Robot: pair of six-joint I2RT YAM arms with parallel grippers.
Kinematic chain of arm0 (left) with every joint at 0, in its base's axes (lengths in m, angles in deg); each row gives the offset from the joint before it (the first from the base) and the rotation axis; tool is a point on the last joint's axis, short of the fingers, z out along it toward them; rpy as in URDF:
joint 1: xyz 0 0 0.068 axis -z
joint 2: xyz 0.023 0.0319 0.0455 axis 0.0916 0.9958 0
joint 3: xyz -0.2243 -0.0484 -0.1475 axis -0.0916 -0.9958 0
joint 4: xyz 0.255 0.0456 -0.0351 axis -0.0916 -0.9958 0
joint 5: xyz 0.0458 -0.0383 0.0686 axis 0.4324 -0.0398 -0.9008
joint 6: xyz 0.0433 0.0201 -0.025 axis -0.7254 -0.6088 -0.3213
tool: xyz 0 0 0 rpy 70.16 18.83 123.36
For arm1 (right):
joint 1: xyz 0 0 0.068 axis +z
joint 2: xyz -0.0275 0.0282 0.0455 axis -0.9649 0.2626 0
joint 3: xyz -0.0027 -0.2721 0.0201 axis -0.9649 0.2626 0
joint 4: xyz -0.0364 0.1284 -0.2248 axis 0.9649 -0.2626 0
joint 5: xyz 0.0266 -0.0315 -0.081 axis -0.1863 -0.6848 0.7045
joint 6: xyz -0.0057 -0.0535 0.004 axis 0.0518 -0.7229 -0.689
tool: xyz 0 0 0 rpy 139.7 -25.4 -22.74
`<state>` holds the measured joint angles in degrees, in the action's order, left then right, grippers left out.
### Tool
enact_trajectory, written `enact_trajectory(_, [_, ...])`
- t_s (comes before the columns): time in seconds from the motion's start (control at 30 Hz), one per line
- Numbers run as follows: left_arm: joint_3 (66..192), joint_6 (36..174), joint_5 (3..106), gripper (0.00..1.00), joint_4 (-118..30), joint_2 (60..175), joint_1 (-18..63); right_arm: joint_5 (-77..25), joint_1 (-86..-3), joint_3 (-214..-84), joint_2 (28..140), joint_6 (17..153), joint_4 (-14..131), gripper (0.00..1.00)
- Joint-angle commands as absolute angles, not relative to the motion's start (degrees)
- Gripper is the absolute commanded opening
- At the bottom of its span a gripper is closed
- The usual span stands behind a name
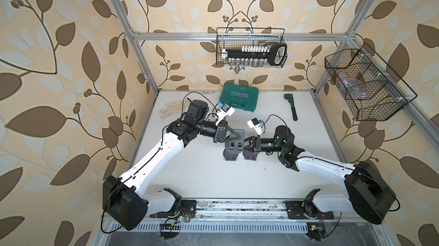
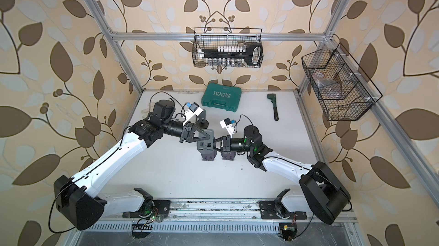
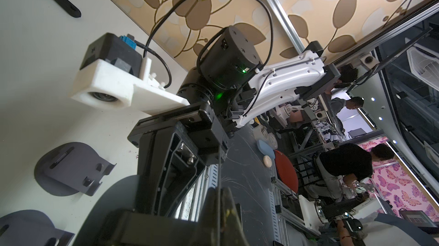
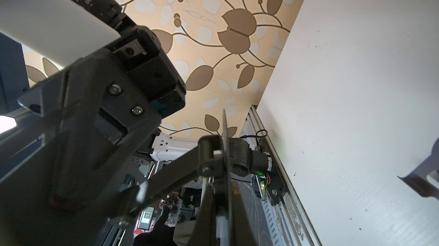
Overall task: Open the phone stand
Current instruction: Adjust the phone stand.
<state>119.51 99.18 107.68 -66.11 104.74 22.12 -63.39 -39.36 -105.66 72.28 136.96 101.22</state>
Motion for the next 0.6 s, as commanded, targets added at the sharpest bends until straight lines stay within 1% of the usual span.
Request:
enact_trajectory(0.0, [117.4, 96.1, 99.1, 0.0, -49.0, 102.2, 22.8, -67.8, -39.6, -103.8, 74.0, 145.1, 102.9, 0.0])
enact_trajectory(0.17, [114.9, 94.4, 96.7, 0.0, -46.0, 102.0, 23.4, -69.5, -41.1, -104.5, 74.5, 147.3, 100.4, 0.0])
enact_trajectory(0.23, [116.3, 93.4, 98.4, 0.0, -47.4, 103.6, 23.6, -69.8, -41.1, -104.8, 74.5, 147.0, 99.8, 0.0])
enact_trajectory(0.3, [118.7, 91.9, 100.7, 0.0, -50.9, 106.2, 24.0, -69.8, -41.2, -105.7, 73.9, 144.7, 96.3, 0.0])
enact_trajectory(0.37, [121.7, 89.6, 103.0, 0.0, -56.5, 109.5, 24.4, -69.5, -41.6, -108.1, 72.3, 138.2, 86.2, 0.0])
enact_trajectory(0.43, [123.2, 87.9, 104.9, 0.0, -59.7, 112.0, 25.2, -68.3, -42.7, -112.2, 70.1, 128.8, 71.9, 0.0])
enact_trajectory(0.5, [124.1, 86.0, 104.8, 0.0, -62.0, 113.8, 26.3, -66.0, -44.8, -116.6, 68.4, 119.6, 58.0, 0.0])
enact_trajectory(0.57, [124.4, 85.1, 104.4, 0.0, -62.2, 115.7, 27.4, -65.5, -48.8, -119.5, 67.4, 113.5, 49.6, 0.0])
